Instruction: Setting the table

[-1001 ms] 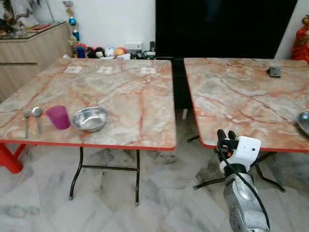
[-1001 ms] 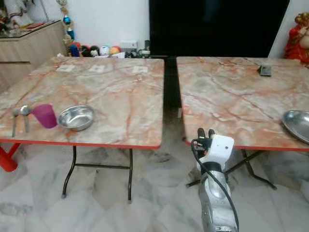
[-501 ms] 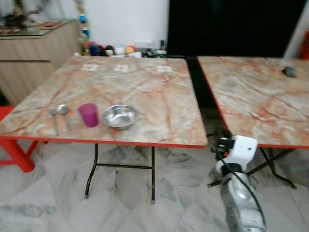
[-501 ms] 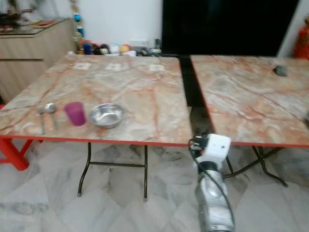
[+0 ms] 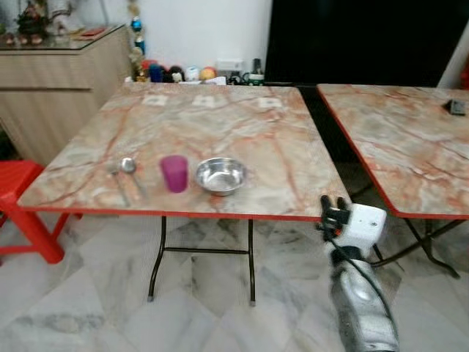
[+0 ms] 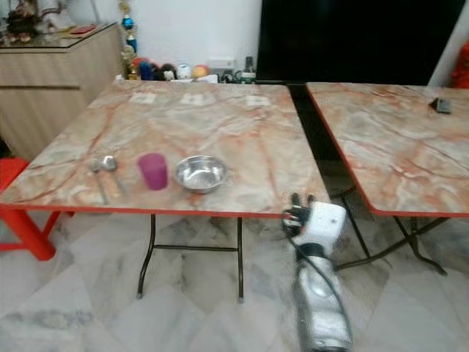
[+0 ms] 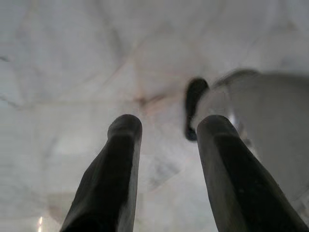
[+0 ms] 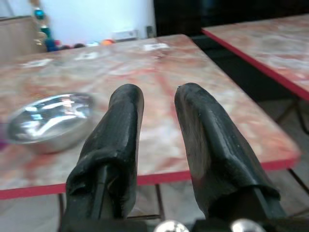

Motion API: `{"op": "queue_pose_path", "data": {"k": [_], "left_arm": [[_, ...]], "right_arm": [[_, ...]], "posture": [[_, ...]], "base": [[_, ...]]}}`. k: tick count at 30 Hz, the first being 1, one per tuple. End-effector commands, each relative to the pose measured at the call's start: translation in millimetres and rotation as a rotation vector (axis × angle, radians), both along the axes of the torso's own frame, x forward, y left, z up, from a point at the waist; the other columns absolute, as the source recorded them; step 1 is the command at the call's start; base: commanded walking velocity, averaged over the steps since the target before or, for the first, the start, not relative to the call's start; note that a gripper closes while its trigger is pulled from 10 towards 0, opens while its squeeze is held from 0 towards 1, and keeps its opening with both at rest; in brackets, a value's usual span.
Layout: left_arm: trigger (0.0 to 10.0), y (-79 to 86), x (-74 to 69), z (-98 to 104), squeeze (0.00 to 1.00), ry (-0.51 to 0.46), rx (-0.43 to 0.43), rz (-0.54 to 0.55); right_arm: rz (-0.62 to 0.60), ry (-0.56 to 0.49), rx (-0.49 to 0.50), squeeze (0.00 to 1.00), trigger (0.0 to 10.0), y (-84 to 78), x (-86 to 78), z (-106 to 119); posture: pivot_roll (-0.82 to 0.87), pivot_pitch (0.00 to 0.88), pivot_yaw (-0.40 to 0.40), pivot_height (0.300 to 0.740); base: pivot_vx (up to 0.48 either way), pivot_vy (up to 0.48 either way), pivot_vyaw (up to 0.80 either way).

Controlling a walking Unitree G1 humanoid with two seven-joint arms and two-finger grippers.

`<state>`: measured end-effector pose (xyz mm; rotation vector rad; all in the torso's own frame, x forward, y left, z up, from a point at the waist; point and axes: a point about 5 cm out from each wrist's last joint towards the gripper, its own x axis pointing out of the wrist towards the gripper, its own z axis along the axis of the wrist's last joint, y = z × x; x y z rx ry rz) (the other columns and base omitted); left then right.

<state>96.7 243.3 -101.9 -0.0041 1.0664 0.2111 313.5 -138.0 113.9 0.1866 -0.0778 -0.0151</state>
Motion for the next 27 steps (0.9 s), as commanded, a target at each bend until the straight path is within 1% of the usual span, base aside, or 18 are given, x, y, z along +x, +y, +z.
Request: {"op": "queue_pose_path", "data": {"k": [1, 10, 15, 27], "left_arm": [[10.0, -5.1, -3.3, -2.2, 0.00, 0.009, -0.015, 0.009], [10.0, -5.1, -3.6, -2.2, 0.00, 0.011, -0.012, 0.005], [10.0, -4.1, -3.2, -1.9, 0.00, 0.016, 0.014, -0.022], [10.0, -5.0, -3.5, -2.3, 0.00, 0.017, -0.003, -0.009]], "right_arm": [[-0.028, -0.004, -0.008, 0.00, 10.0, -9.2, 0.4, 1.7], [-0.020, -0.003, -0.009, 0.00, 10.0, -6.9, 0.2, 1.2], [-0.019, -0.003, -0.009, 0.00, 10.0, -6.4, 0.1, 1.3], [-0.016, -0.005, -0.006, 0.00, 10.0, -6.1, 0.2, 1.2]], "posture": [[0.01, 0.000, -0.010, 0.740], [0.01, 0.000, -0.011, 0.740], [0.01, 0.000, -0.011, 0.740], [0.01, 0.000, -0.012, 0.740]], "base": [[0.000, 0.364, 0.00], [0.000, 0.320, 0.00], [0.000, 0.000, 0.00], [0.000, 0.000, 0.00]]}}
